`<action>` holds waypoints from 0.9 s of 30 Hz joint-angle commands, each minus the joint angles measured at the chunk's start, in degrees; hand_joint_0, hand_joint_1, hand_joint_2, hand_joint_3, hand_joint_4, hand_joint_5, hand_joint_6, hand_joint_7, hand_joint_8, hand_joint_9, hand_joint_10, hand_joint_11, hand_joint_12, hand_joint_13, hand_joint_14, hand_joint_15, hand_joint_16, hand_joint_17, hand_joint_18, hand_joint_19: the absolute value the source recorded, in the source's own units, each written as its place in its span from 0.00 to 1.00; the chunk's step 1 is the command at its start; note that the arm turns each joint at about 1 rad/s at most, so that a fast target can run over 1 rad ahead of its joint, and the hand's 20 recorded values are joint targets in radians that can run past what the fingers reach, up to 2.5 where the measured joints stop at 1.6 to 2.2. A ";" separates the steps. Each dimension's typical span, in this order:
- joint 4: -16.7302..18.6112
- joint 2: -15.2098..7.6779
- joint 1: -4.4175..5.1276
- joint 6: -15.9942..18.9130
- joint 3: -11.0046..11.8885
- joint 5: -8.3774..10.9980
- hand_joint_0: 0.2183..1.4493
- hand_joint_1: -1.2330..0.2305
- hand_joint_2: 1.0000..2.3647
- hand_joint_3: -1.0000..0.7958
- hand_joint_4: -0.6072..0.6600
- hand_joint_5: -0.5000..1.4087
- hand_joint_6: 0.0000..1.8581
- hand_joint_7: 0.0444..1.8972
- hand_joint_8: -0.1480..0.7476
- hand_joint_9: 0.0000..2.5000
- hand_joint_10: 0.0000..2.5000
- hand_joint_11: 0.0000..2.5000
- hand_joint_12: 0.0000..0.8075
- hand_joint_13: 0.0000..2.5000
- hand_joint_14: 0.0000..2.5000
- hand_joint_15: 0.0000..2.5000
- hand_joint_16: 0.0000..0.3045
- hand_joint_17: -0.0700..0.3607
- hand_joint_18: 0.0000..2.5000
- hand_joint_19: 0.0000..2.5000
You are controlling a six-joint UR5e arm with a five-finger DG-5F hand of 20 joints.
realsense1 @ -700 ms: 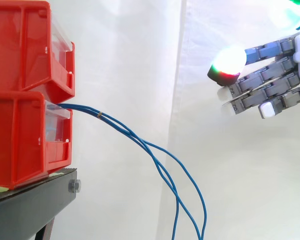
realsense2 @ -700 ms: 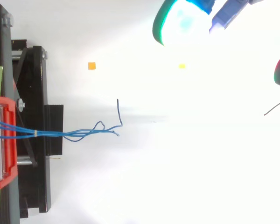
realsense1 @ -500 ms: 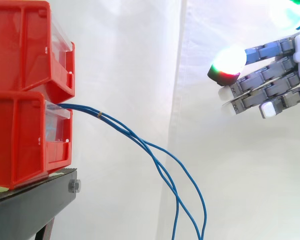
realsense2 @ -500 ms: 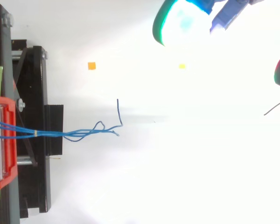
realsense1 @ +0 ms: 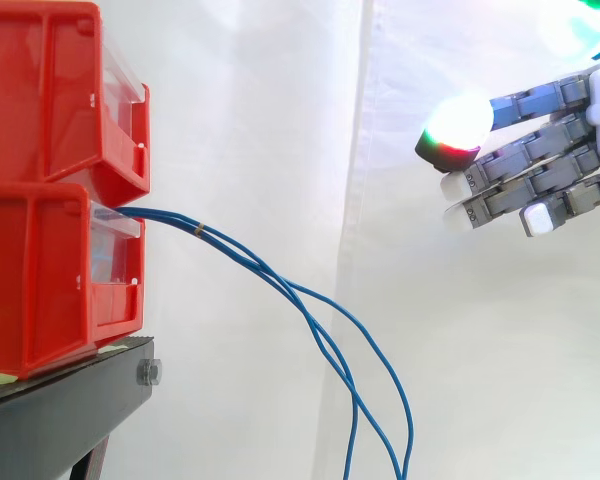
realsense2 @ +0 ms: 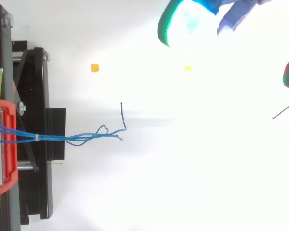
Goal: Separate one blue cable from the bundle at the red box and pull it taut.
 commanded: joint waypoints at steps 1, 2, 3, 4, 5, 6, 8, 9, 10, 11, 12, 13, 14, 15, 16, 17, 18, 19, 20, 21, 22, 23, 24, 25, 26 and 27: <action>0.00 0.00 0.00 0.02 0.01 0.00 0.27 0.40 0.00 0.28 0.63 0.15 0.27 0.39 0.48 0.17 0.00 0.05 0.46 0.11 0.00 0.04 0.18 0.44 0.20 0.22; 0.00 0.00 0.00 0.02 0.01 0.00 0.27 0.40 0.00 0.28 0.63 0.15 0.27 0.39 0.48 0.17 0.00 0.05 0.46 0.11 0.00 0.05 0.18 0.44 0.20 0.22; 0.00 0.00 0.00 0.02 0.01 0.00 0.27 0.40 0.00 0.28 0.63 0.15 0.27 0.39 0.48 0.17 0.00 0.05 0.46 0.11 0.00 0.04 0.18 0.44 0.20 0.22; 0.00 0.00 0.00 0.02 0.01 0.00 0.27 0.40 0.00 0.28 0.63 0.15 0.27 0.39 0.48 0.17 0.00 0.05 0.46 0.11 0.00 0.05 0.18 0.44 0.20 0.22; 0.00 0.00 0.00 0.02 0.01 0.00 0.27 0.40 0.00 0.28 0.63 0.15 0.27 0.39 0.48 0.17 0.00 0.05 0.46 0.11 0.00 0.05 0.18 0.44 0.20 0.22; 0.00 0.00 0.00 0.02 0.01 0.00 0.27 0.40 0.00 0.28 0.63 0.15 0.27 0.39 0.48 0.17 0.00 0.05 0.46 0.11 0.00 0.05 0.18 0.44 0.20 0.22; 0.00 0.00 0.00 0.02 0.01 0.00 0.27 0.40 0.00 0.28 0.63 0.15 0.27 0.39 0.48 0.17 0.00 0.05 0.46 0.11 0.00 0.05 0.18 0.44 0.20 0.22; 0.00 0.00 0.00 -0.07 0.01 0.00 0.27 0.40 0.00 0.28 0.63 0.15 0.27 0.39 0.48 0.17 0.00 0.06 0.46 0.11 0.00 0.05 0.18 0.44 0.20 0.22; 0.00 0.00 0.00 0.02 0.01 0.00 0.27 0.40 0.00 0.28 0.63 0.15 0.27 0.39 0.48 0.17 0.00 0.05 0.46 0.11 0.00 0.05 0.18 0.44 0.20 0.22; 0.00 0.00 0.00 0.02 -0.08 0.00 0.27 0.40 0.00 0.28 0.63 0.15 0.27 0.39 0.48 0.17 0.00 0.05 0.46 0.11 0.00 0.05 0.18 0.44 0.20 0.22; 0.00 0.00 0.00 0.02 0.01 0.00 0.27 0.40 0.00 0.28 0.63 0.15 0.27 0.39 0.48 0.17 0.00 0.05 0.46 0.11 0.00 0.05 0.18 0.44 0.20 0.22; 0.00 0.00 0.00 0.02 0.01 0.00 0.27 0.40 0.00 0.28 0.63 0.15 0.27 0.39 0.48 0.17 0.00 0.06 0.46 0.11 0.00 0.05 0.18 0.44 0.20 0.22; 0.00 0.00 0.00 -0.07 0.01 0.00 0.27 0.40 0.00 0.28 0.63 0.15 0.27 0.39 0.48 0.17 0.00 0.06 0.46 0.11 0.00 0.05 0.18 0.44 0.20 0.22; 0.00 0.00 0.00 -0.07 0.01 0.00 0.27 0.40 0.00 0.28 0.63 0.15 0.27 0.39 0.48 0.17 0.00 0.06 0.46 0.11 0.00 0.05 0.18 0.44 0.20 0.22; 0.00 0.00 0.00 -0.07 0.01 0.00 0.27 0.40 0.00 0.28 0.63 0.15 0.27 0.39 0.48 0.17 0.00 0.06 0.46 0.11 0.00 0.05 0.18 0.44 0.20 0.22; 0.00 0.00 0.00 -0.07 0.01 0.00 0.27 0.40 0.00 0.28 0.63 0.15 0.27 0.39 0.48 0.17 0.00 0.06 0.46 0.11 0.00 0.05 0.18 0.44 0.20 0.22; -0.09 0.00 0.00 0.02 -0.08 0.18 0.27 0.40 0.00 0.28 0.63 0.15 0.27 0.39 0.48 0.17 0.00 0.06 0.46 0.11 0.00 0.05 0.18 0.44 0.20 0.22; -0.09 0.00 0.09 0.02 0.01 0.18 0.27 0.40 0.00 0.28 0.63 0.15 0.27 0.39 0.48 0.17 0.00 0.06 0.46 0.11 0.00 0.05 0.18 0.44 0.20 0.22; -0.18 0.00 0.09 0.02 0.01 0.18 0.27 0.40 0.00 0.28 0.63 0.15 0.27 0.39 0.48 0.17 0.00 0.05 0.46 0.11 0.00 0.05 0.18 0.44 0.20 0.22; -0.26 0.00 0.18 0.02 -0.08 -0.09 0.27 0.40 0.00 0.28 0.63 0.15 0.27 0.39 0.48 0.17 0.00 0.06 0.46 0.11 0.00 0.05 0.18 0.44 0.20 0.22; -0.09 0.00 0.35 0.11 -0.08 -0.09 0.27 0.40 0.00 0.28 0.63 0.15 0.27 0.39 0.48 0.17 0.00 0.06 0.47 0.11 0.00 0.05 0.18 0.44 0.20 0.22; -0.09 0.00 0.35 0.20 0.01 0.00 0.27 0.40 0.00 0.28 0.63 0.15 0.27 0.39 0.48 0.17 0.00 0.06 0.47 0.11 0.00 0.05 0.18 0.44 0.20 0.22; -0.09 0.00 0.44 0.20 0.01 -0.18 0.27 0.40 0.00 0.28 0.63 0.15 0.27 0.39 0.49 0.17 0.00 0.06 0.47 0.11 0.00 0.05 0.18 0.44 0.20 0.22; 0.09 0.00 0.53 0.20 0.01 -0.26 0.27 0.40 0.00 0.28 0.63 0.15 0.27 0.39 0.49 0.17 0.00 0.06 0.47 0.11 0.00 0.05 0.18 0.44 0.20 0.22; 0.17 -0.08 0.61 0.11 0.01 -0.26 0.27 0.40 0.00 0.28 0.63 0.15 0.27 0.39 0.49 0.17 0.00 0.06 0.47 0.11 0.00 0.05 0.18 0.44 0.20 0.22; 0.17 -0.08 0.79 0.11 -0.08 -0.09 0.27 0.40 0.00 0.28 0.63 0.15 0.27 0.39 0.49 0.17 0.00 0.06 0.47 0.11 0.00 0.05 0.18 0.44 0.20 0.22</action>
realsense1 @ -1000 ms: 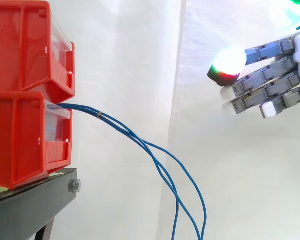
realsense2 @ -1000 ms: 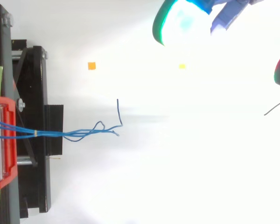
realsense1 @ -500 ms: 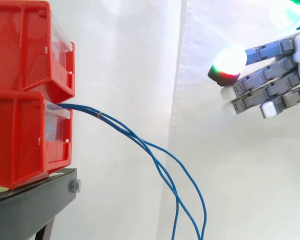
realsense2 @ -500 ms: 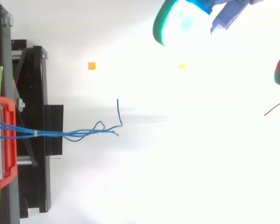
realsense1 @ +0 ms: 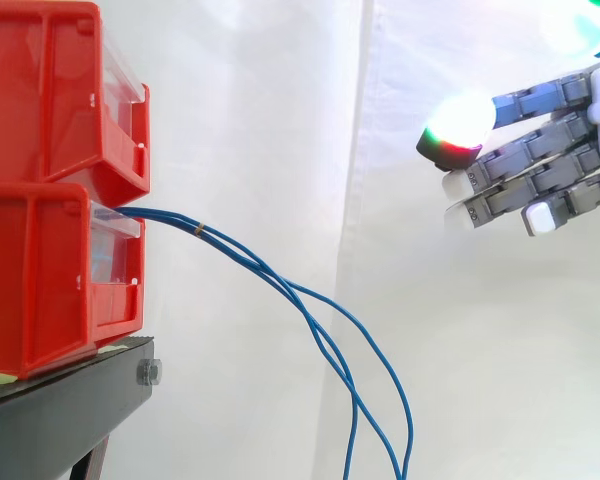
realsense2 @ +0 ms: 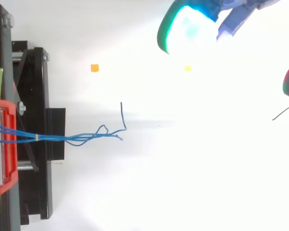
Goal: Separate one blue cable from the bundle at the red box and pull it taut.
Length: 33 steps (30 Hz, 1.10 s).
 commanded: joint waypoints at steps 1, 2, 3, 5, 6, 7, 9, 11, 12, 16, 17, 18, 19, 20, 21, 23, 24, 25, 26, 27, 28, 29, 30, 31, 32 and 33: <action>0.25 -0.06 0.34 -0.11 0.01 0.25 0.27 0.40 0.00 0.28 0.63 0.15 0.27 0.39 0.48 0.17 0.00 0.06 0.47 0.11 0.00 0.05 0.18 0.44 0.20 0.22; 0.25 -0.06 0.52 -0.11 -0.07 0.25 0.27 0.40 0.00 0.28 0.63 0.15 0.27 0.39 0.48 0.17 0.00 0.06 0.47 0.11 0.00 0.05 0.18 0.44 0.20 0.22; 0.25 -0.06 0.87 -0.11 0.01 0.33 0.27 0.40 0.00 0.28 0.63 0.15 0.27 0.39 0.48 0.17 0.00 0.06 0.47 0.11 0.00 0.05 0.18 0.44 0.20 0.22; 0.25 -0.33 1.13 -0.11 0.01 0.77 0.27 0.40 0.00 0.28 0.63 0.15 0.27 0.39 0.48 0.17 0.00 0.06 0.47 0.11 0.00 0.05 0.18 0.44 0.20 0.22; 0.33 -0.77 1.66 -0.19 0.01 1.48 0.27 0.40 0.00 0.28 0.63 0.15 0.27 0.39 0.48 0.17 0.00 0.06 0.47 0.11 0.00 0.05 0.18 0.44 0.21 0.22; 0.33 -0.86 2.01 -0.19 -0.07 2.00 0.27 0.40 0.00 0.28 0.64 0.15 0.27 0.39 0.49 0.17 0.00 0.06 0.47 0.11 0.00 0.05 0.18 0.44 0.20 0.22; 0.86 -1.03 2.80 -0.63 0.01 3.15 0.27 0.40 0.00 0.28 0.64 0.15 0.27 0.39 0.49 0.17 0.00 0.06 0.47 0.11 0.00 0.05 0.18 0.44 0.20 0.22; 1.83 -1.73 3.68 -1.60 -0.07 4.91 0.27 0.40 0.00 0.28 0.63 0.15 0.27 0.39 0.49 0.17 0.00 0.06 0.47 0.11 0.00 0.05 0.18 0.44 0.20 0.22; 2.09 -2.09 3.86 -1.78 0.01 5.26 0.27 0.40 0.00 0.28 0.64 0.15 0.27 0.39 0.49 0.17 0.00 0.06 0.47 0.11 0.00 0.05 0.18 0.44 0.20 0.22; 4.99 -3.58 4.91 -1.86 0.01 6.49 0.27 0.40 0.00 0.28 0.63 0.15 0.27 0.39 0.49 0.17 0.00 0.06 0.47 0.12 0.00 0.05 0.17 0.44 0.20 0.22; 5.52 -3.84 5.09 -1.95 0.01 6.66 0.27 0.40 0.00 0.28 0.64 0.15 0.27 0.39 0.49 0.17 0.00 0.06 0.47 0.12 0.00 0.05 0.18 0.44 0.20 0.22; 5.96 -4.11 5.18 -1.95 0.01 6.75 0.27 0.40 0.00 0.28 0.63 0.15 0.27 0.39 0.49 0.17 0.00 0.06 0.47 0.12 0.00 0.05 0.18 0.44 0.21 0.22; 7.10 -4.20 5.53 -1.95 0.01 7.28 0.27 0.40 0.00 0.28 0.64 0.15 0.27 0.39 0.48 0.17 0.00 0.06 0.47 0.11 0.00 0.05 0.17 0.44 0.20 0.22; 7.45 -4.37 5.79 -2.04 0.01 7.63 0.27 0.40 0.00 0.28 0.63 0.15 0.27 0.39 0.48 0.17 0.00 0.06 0.47 0.12 0.00 0.05 0.17 0.44 0.21 0.22; 8.07 -4.63 6.14 -2.04 0.01 8.86 0.27 0.40 0.00 0.28 0.64 0.15 0.27 0.39 0.49 0.17 0.00 0.06 0.47 0.11 0.00 0.05 0.17 0.44 0.20 0.22; 8.68 -6.22 6.76 -2.04 0.01 11.15 0.27 0.40 0.00 0.28 0.64 0.15 0.27 0.39 0.48 0.17 0.00 0.06 0.47 0.11 0.00 0.05 0.17 0.44 0.20 0.22; 8.86 -6.66 6.94 -1.95 0.01 11.50 0.27 0.40 0.00 0.28 0.64 0.15 0.27 0.39 0.48 0.17 0.00 0.06 0.47 0.11 0.00 0.05 0.17 0.44 0.20 0.22; 8.95 -7.18 7.02 -1.95 0.01 11.50 0.27 0.40 0.00 0.28 0.64 0.15 0.27 0.39 0.49 0.17 0.00 0.06 0.47 0.11 0.00 0.05 0.17 0.44 0.20 0.22; 9.39 -8.33 7.11 -1.78 0.10 11.58 0.27 0.40 0.00 0.28 0.64 0.15 0.27 0.39 0.48 0.17 0.00 0.06 0.47 0.11 0.00 0.05 0.17 0.44 0.21 0.22; 9.74 -8.68 7.20 -1.60 0.37 11.58 0.27 0.40 0.00 0.28 0.63 0.15 0.27 0.39 0.49 0.17 0.00 0.06 0.47 0.11 0.00 0.05 0.17 0.44 0.20 0.22; 10.09 -8.94 7.20 -1.34 0.54 11.50 0.27 0.40 0.00 0.28 0.64 0.15 0.27 0.39 0.49 0.17 0.00 0.06 0.47 0.11 0.00 0.05 0.17 0.44 0.20 0.23; 10.79 -9.56 7.29 -1.16 0.63 11.67 0.27 0.40 0.00 0.28 0.64 0.15 0.27 0.39 0.49 0.17 0.00 0.06 0.47 0.11 0.00 0.05 0.17 0.44 0.20 0.22; 12.64 -10.08 7.81 -1.42 0.81 12.20 0.27 0.40 0.00 0.28 0.64 0.15 0.27 0.39 0.49 0.17 0.00 0.06 0.47 0.11 0.00 0.05 0.17 0.44 0.20 0.22; 13.61 -10.70 7.99 -1.42 0.81 12.99 0.27 0.40 0.00 0.28 0.64 0.15 0.27 0.39 0.49 0.17 0.00 0.06 0.47 0.11 0.00 0.05 0.17 0.44 0.20 0.22; 13.87 -10.70 8.17 -1.51 0.89 13.34 0.27 0.40 0.00 0.28 0.64 0.15 0.27 0.39 0.49 0.17 0.00 0.06 0.47 0.11 0.00 0.05 0.17 0.44 0.20 0.22; 14.31 -11.31 8.25 -1.51 0.89 13.78 0.27 0.40 0.00 0.28 0.64 0.15 0.27 0.39 0.49 0.17 0.00 0.06 0.47 0.11 0.00 0.05 0.17 0.44 0.20 0.22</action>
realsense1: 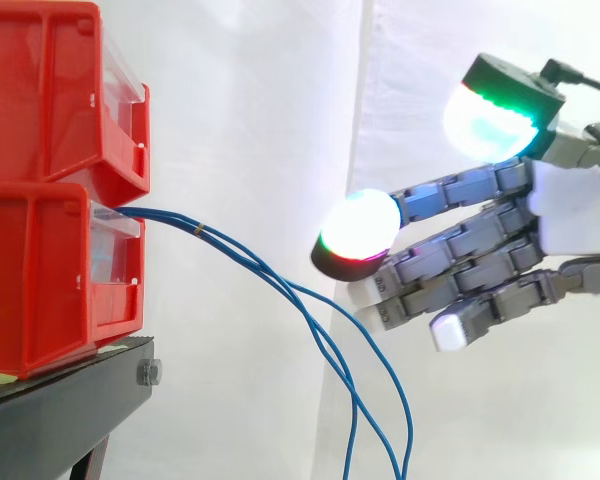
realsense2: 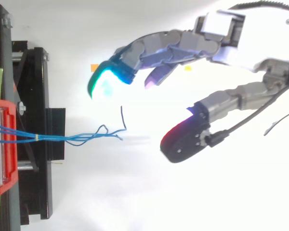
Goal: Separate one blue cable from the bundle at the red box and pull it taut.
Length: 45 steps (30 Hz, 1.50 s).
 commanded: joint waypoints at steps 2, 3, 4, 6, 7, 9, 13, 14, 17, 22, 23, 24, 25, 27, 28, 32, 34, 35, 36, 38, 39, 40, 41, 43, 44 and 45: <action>2.94 -2.31 0.62 0.41 0.12 1.23 0.27 0.40 0.00 0.28 0.64 0.15 0.27 0.39 0.49 0.17 0.00 0.06 0.47 0.11 0.00 0.05 0.17 0.44 0.20 0.22; 3.03 -2.57 0.62 0.41 0.21 1.32 0.27 0.40 0.00 0.28 0.64 0.15 0.27 0.39 0.49 0.17 0.00 0.06 0.47 0.11 0.00 0.05 0.17 0.44 0.20 0.23; 3.29 -3.10 0.62 0.41 0.21 1.49 0.27 0.40 0.00 0.28 0.64 0.15 0.27 0.39 0.49 0.17 0.00 0.06 0.47 0.12 0.00 0.05 0.17 0.44 0.21 0.22; 3.82 -3.54 0.62 0.58 0.30 1.32 0.27 0.40 0.00 0.28 0.63 0.15 0.27 0.39 0.49 0.17 0.00 0.06 0.47 0.11 0.00 0.05 0.17 0.44 0.21 0.22; 4.61 -4.50 0.62 0.85 0.30 1.49 0.27 0.40 0.00 0.28 0.64 0.15 0.27 0.39 0.49 0.17 0.00 0.06 0.47 0.11 0.00 0.05 0.17 0.44 0.21 0.22; 4.87 -4.59 0.62 1.11 0.38 1.49 0.27 0.40 0.00 0.28 0.63 0.15 0.27 0.39 0.49 0.17 0.00 0.06 0.47 0.11 0.00 0.05 0.17 0.44 0.21 0.22; 6.02 -5.82 0.53 1.72 0.82 1.67 0.27 0.40 0.00 0.28 0.64 0.15 0.27 0.39 0.49 0.17 0.00 0.06 0.47 0.11 0.00 0.05 0.17 0.44 0.21 0.22; 6.10 -6.79 0.44 2.16 1.26 1.58 0.27 0.40 0.00 0.28 0.64 0.15 0.27 0.39 0.49 0.17 0.00 0.06 0.47 0.11 0.00 0.05 0.17 0.44 0.21 0.22; 6.10 -7.58 0.27 2.78 1.53 1.58 0.27 0.40 0.00 0.28 0.64 0.15 0.27 0.39 0.49 0.17 0.00 0.06 0.47 0.11 0.00 0.05 0.17 0.44 0.21 0.22; 6.10 -8.90 0.53 3.75 4.60 1.49 0.27 0.40 0.00 0.28 0.64 0.15 0.27 0.39 0.49 0.17 0.00 0.06 0.47 0.12 0.00 0.05 0.17 0.44 0.21 0.22; 5.93 -8.90 0.71 3.75 4.78 1.58 0.27 0.40 0.00 0.28 0.64 0.15 0.27 0.39 0.49 0.17 0.00 0.06 0.47 0.12 0.00 0.05 0.17 0.44 0.21 0.22; 5.75 -8.90 0.80 3.57 5.39 1.58 0.27 0.40 0.00 0.28 0.64 0.15 0.27 0.39 0.49 0.17 0.00 0.06 0.47 0.12 0.00 0.05 0.17 0.44 0.21 0.22; 5.58 -8.90 0.88 3.39 5.57 1.58 0.27 0.40 0.00 0.28 0.64 0.15 0.27 0.39 0.49 0.17 0.00 0.06 0.47 0.12 0.00 0.05 0.17 0.44 0.21 0.22; 5.58 -9.07 0.88 3.39 5.83 1.41 0.27 0.40 0.00 0.28 0.64 0.15 0.27 0.39 0.49 0.17 0.00 0.06 0.47 0.12 0.00 0.05 0.17 0.44 0.21 0.22; 5.58 -9.51 0.97 3.66 5.83 1.32 0.27 0.40 0.00 0.28 0.64 0.15 0.27 0.39 0.49 0.17 0.00 0.06 0.47 0.12 0.00 0.05 0.17 0.44 0.21 0.23; 5.84 -10.48 1.06 3.83 5.83 1.23 0.27 0.40 0.00 0.28 0.64 0.15 0.27 0.39 0.49 0.17 0.00 0.06 0.47 0.12 0.00 0.05 0.17 0.44 0.21 0.22; 5.84 -10.66 1.06 4.45 6.27 1.05 0.27 0.40 0.00 0.28 0.65 0.15 0.27 0.39 0.49 0.17 0.00 0.06 0.47 0.12 0.00 0.06 0.17 0.44 0.21 0.23; 5.93 -10.66 1.15 4.45 6.27 1.05 0.27 0.40 0.00 0.28 0.65 0.15 0.27 0.39 0.49 0.17 0.00 0.06 0.47 0.12 0.00 0.05 0.17 0.44 0.21 0.22; 6.10 -10.92 1.15 4.45 6.27 1.05 0.27 0.40 0.00 0.28 0.65 0.15 0.27 0.39 0.49 0.17 0.00 0.06 0.47 0.12 0.00 0.05 0.17 0.44 0.21 0.23; 6.19 -11.45 1.15 4.54 6.27 0.97 0.27 0.40 0.00 0.28 0.65 0.16 0.27 0.39 0.49 0.17 0.00 0.06 0.47 0.12 0.00 0.05 0.17 0.44 0.21 0.23; 6.28 -11.53 1.15 4.62 6.27 0.97 0.27 0.40 0.00 0.28 0.65 0.16 0.27 0.39 0.49 0.17 0.00 0.06 0.47 0.12 0.00 0.05 0.17 0.44 0.21 0.22; 6.63 -12.33 0.97 4.98 6.36 0.70 0.27 0.40 0.00 0.28 0.65 0.16 0.27 0.39 0.49 0.17 0.00 0.06 0.47 0.12 0.00 0.06 0.17 0.44 0.21 0.23; 7.25 -13.20 0.97 5.68 6.97 0.35 0.27 0.40 0.00 0.28 0.65 0.16 0.27 0.39 0.49 0.17 0.00 0.06 0.47 0.12 0.00 0.05 0.17 0.44 0.21 0.22; 7.69 -13.29 0.97 6.56 7.59 -0.70 0.27 0.40 0.00 0.28 0.65 0.16 0.27 0.39 0.49 0.17 0.00 0.06 0.47 0.12 0.00 0.06 0.17 0.44 0.21 0.23; 7.69 -13.29 1.06 6.65 7.77 -0.79 0.27 0.40 0.00 0.28 0.65 0.16 0.27 0.39 0.49 0.17 0.00 0.06 0.47 0.12 0.00 0.06 0.17 0.44 0.21 0.23; 7.42 -13.29 1.06 6.56 8.29 -0.79 0.27 0.40 0.00 0.28 0.65 0.16 0.27 0.39 0.49 0.18 0.00 0.06 0.47 0.12 0.00 0.06 0.17 0.44 0.21 0.23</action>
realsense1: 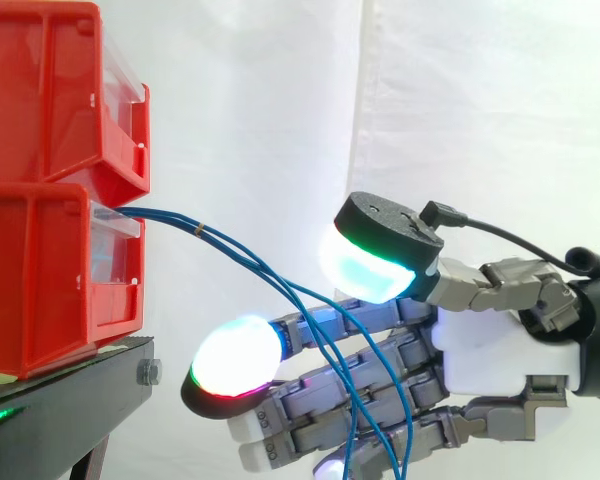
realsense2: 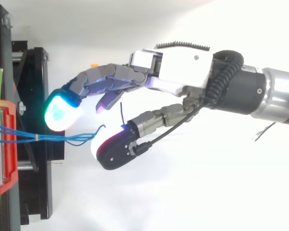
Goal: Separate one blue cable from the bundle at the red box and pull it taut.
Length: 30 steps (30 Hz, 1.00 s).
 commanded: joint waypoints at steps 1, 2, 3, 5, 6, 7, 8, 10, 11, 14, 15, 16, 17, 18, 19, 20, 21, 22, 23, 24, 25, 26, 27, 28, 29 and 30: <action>0.21 -0.47 0.03 0.61 1.08 -0.65 0.27 0.40 0.00 0.28 0.65 0.16 0.27 0.39 0.49 0.18 0.00 0.06 0.47 0.12 0.00 0.06 0.17 0.44 0.21 0.23; 0.21 -0.47 0.03 0.61 1.17 -0.74 0.27 0.40 0.00 0.28 0.65 0.16 0.27 0.39 0.49 0.18 0.00 0.06 0.47 0.12 0.00 0.06 0.17 0.44 0.21 0.23; 0.21 -0.47 0.03 0.61 1.26 -0.65 0.27 0.40 0.00 0.28 0.66 0.16 0.27 0.40 0.49 0.18 0.00 0.06 0.47 0.12 0.00 0.06 0.17 0.44 0.21 0.23; 0.21 -0.47 -0.06 0.70 1.35 -0.74 0.27 0.40 0.00 0.28 0.66 0.16 0.27 0.41 0.49 0.18 0.00 0.07 0.47 0.12 0.00 0.06 0.17 0.44 0.21 0.23; 0.39 -0.47 0.03 0.70 1.35 -0.83 0.27 0.40 0.00 0.28 0.66 0.16 0.27 0.42 0.49 0.18 0.00 0.06 0.47 0.12 0.00 0.06 0.17 0.44 0.21 0.23; 0.39 -0.47 0.03 0.70 1.35 -0.83 0.27 0.40 0.00 0.28 0.66 0.16 0.27 0.43 0.49 0.18 0.00 0.07 0.47 0.13 0.00 0.06 0.17 0.44 0.21 0.23; 0.39 -0.47 -0.06 0.78 1.35 -0.83 0.28 0.40 0.00 0.28 0.66 0.16 0.27 0.43 0.49 0.18 0.00 0.07 0.47 0.13 0.00 0.06 0.17 0.44 0.21 0.23; 0.47 -0.47 0.03 0.70 1.35 -0.65 0.28 0.40 0.00 0.28 0.66 0.16 0.27 0.44 0.49 0.18 0.00 0.07 0.47 0.13 0.00 0.06 0.17 0.44 0.22 0.23; 0.47 -0.47 0.03 0.70 1.35 -0.65 0.28 0.40 0.00 0.28 0.66 0.16 0.27 0.44 0.49 0.18 0.00 0.07 0.47 0.13 0.00 0.06 0.17 0.44 0.22 0.23; 0.82 -2.49 -0.15 0.96 3.19 0.49 0.27 0.40 0.00 0.28 0.66 0.16 0.27 0.44 0.49 0.18 0.00 0.07 0.47 0.13 0.00 0.06 0.17 0.44 0.22 0.23; 0.74 -4.16 -0.41 1.49 4.69 0.23 0.28 0.40 0.00 0.28 0.66 0.16 0.27 0.45 0.49 0.18 0.00 0.07 0.47 0.13 0.00 0.06 0.17 0.44 0.22 0.23; 0.65 -5.04 -0.50 2.01 5.83 -0.21 0.28 0.40 0.00 0.28 0.67 0.16 0.27 0.45 0.49 0.18 0.00 0.07 0.47 0.13 0.00 0.06 0.17 0.44 0.22 0.24; 0.65 -5.04 -0.50 2.01 5.83 -0.21 0.28 0.40 0.00 0.28 0.66 0.16 0.27 0.45 0.49 0.18 0.00 0.07 0.47 0.13 0.00 0.06 0.17 0.44 0.22 0.24; 0.65 -5.57 -0.41 2.72 6.71 -1.18 0.28 0.40 0.00 0.28 0.66 0.16 0.27 0.46 0.49 0.18 0.00 0.07 0.47 0.13 0.00 0.06 0.17 0.44 0.22 0.24; 0.65 -5.57 -0.23 2.81 6.88 -1.36 0.28 0.40 0.00 0.28 0.67 0.16 0.27 0.46 0.49 0.18 0.00 0.08 0.47 0.13 0.00 0.06 0.17 0.44 0.22 0.24; 0.65 -5.57 -0.06 2.98 6.80 -1.71 0.28 0.40 0.00 0.28 0.67 0.16 0.27 0.47 0.49 0.18 0.00 0.08 0.47 0.13 0.00 0.06 0.17 0.44 0.22 0.23; 0.65 -5.57 0.12 2.98 6.88 -1.71 0.28 0.40 0.00 0.28 0.67 0.17 0.27 0.49 0.49 0.19 0.00 0.08 0.47 0.13 0.00 0.06 0.17 0.44 0.22 0.24; 0.65 -5.57 0.21 2.98 6.88 -1.97 0.28 0.40 0.00 0.28 0.66 0.17 0.27 0.50 0.49 0.19 0.00 0.08 0.47 0.13 0.00 0.06 0.17 0.44 0.22 0.24; 0.65 -5.57 0.21 3.07 6.88 -1.97 0.28 0.40 0.00 0.28 0.66 0.17 0.27 0.51 0.49 0.18 0.00 0.08 0.47 0.14 0.00 0.07 0.17 0.44 0.22 0.24; 0.74 -5.57 0.03 3.16 6.88 -2.15 0.28 0.40 0.00 0.28 0.66 0.17 0.27 0.53 0.49 0.19 0.00 0.08 0.47 0.14 0.00 0.07 0.17 0.44 0.22 0.24; 0.65 -5.57 0.03 3.16 6.88 -2.23 0.28 0.40 0.00 0.28 0.65 0.17 0.27 0.54 0.50 0.19 0.00 0.09 0.47 0.14 0.00 0.07 0.17 0.44 0.22 0.24; 0.65 -5.57 0.03 3.16 6.88 -2.50 0.28 0.40 0.00 0.28 0.65 0.17 0.27 0.54 0.50 0.19 0.00 0.09 0.47 0.14 0.00 0.07 0.17 0.44 0.22 0.24; 0.65 -5.57 -0.06 3.16 6.88 -2.67 0.28 0.40 0.00 0.28 0.66 0.17 0.27 0.54 0.50 0.19 0.00 0.09 0.47 0.14 0.00 0.07 0.17 0.44 0.22 0.24; 0.65 -5.57 -0.06 3.16 6.88 -2.67 0.28 0.40 0.00 0.28 0.65 0.17 0.27 0.54 0.50 0.19 0.00 0.09 0.47 0.14 0.00 0.07 0.17 0.44 0.23 0.24; 0.56 -5.57 -0.06 3.16 6.88 -3.03 0.28 0.40 0.00 0.28 0.65 0.17 0.27 0.54 0.50 0.19 0.00 0.09 0.47 0.14 0.00 0.07 0.17 0.44 0.23 0.24; 0.56 -5.57 -0.06 3.16 6.88 -3.38 0.28 0.40 0.00 0.28 0.65 0.17 0.27 0.54 0.50 0.19 0.00 0.09 0.47 0.14 0.00 0.07 0.17 0.44 0.23 0.24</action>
